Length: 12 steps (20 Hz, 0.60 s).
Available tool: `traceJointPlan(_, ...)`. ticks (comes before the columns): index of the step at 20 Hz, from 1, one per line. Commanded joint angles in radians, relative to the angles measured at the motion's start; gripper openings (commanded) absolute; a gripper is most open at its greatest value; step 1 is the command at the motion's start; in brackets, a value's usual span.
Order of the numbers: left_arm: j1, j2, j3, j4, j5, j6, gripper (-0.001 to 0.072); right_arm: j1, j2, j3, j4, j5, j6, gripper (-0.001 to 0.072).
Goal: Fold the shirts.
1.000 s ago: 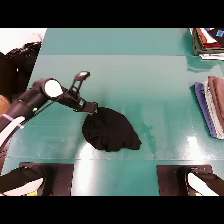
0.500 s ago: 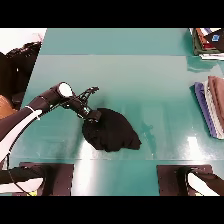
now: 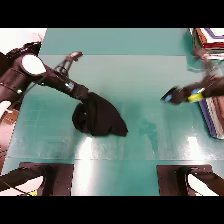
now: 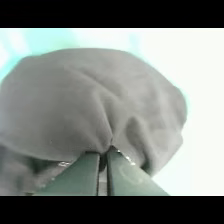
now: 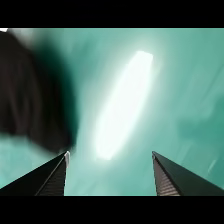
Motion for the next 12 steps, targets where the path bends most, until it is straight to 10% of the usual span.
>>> traceJointPlan(1,0.016,0.029,0.054,0.041,-0.009,0.0,0.003,0.137,-0.016,-0.285,0.119,-0.199,-0.017,0.0593)
traceJointPlan(12,0.016,0.028,0.054,0.042,-0.043,0.0,0.0031,0.473,-0.455,-0.128,0.405,-0.446,-0.164,0.0572)
